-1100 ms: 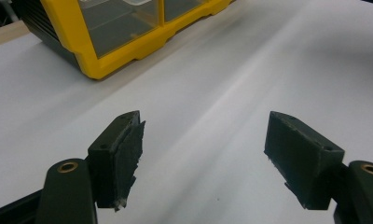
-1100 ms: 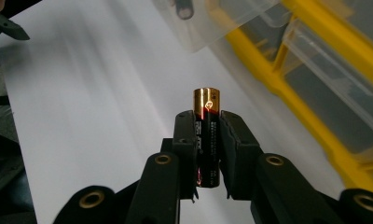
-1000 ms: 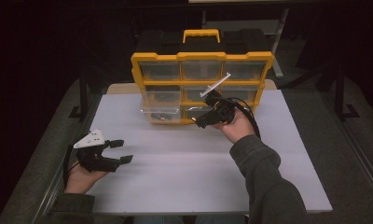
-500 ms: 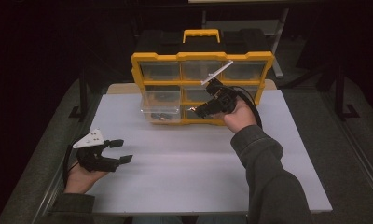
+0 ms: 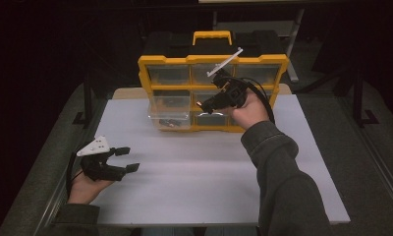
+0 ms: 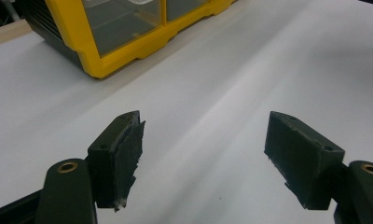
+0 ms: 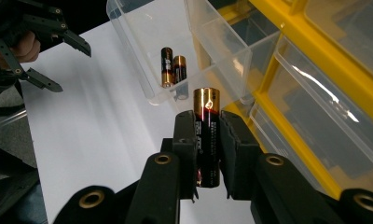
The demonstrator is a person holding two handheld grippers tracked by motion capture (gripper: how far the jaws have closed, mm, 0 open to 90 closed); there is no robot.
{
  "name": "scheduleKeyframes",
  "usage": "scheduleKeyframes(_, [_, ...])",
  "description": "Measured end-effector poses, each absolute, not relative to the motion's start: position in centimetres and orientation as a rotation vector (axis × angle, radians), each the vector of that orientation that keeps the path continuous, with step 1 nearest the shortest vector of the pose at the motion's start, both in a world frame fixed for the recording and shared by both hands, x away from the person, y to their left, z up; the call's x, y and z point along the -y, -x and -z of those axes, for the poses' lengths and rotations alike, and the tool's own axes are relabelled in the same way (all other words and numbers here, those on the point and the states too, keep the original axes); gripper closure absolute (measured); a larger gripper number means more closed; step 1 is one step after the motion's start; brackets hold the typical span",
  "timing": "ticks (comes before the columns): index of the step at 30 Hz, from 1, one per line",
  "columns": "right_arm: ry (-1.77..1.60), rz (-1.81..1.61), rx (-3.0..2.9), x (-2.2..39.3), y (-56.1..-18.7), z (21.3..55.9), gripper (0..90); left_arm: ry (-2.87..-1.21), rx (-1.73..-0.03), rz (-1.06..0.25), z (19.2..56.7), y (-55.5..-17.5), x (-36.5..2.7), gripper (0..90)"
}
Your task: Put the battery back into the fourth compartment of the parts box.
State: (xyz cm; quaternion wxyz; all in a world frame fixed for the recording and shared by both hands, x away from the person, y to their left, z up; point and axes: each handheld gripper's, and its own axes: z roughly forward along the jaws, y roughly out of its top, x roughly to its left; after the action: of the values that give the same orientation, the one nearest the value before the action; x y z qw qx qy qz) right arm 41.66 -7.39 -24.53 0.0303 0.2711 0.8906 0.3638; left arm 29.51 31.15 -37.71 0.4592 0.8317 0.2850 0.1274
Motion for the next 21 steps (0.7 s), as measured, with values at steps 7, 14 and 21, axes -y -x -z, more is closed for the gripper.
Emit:
scheduleKeyframes(7, [-0.809,-1.119,-2.743,6.9,-41.9,23.6,76.1,-2.047,-0.708,-0.308,37.7,-29.6,-31.2,27.4])
scheduleKeyframes(14, [-0.779,-1.123,-2.734,6.3,-42.2,22.2,76.1,-2.036,-0.714,-0.304,37.7,-29.5,-31.1,27.4])
scheduleKeyframes(21, [-0.737,-1.124,-2.723,5.2,-42.6,20.7,76.1,-2.03,-0.714,-0.309,37.6,-29.4,-31.2,27.4])
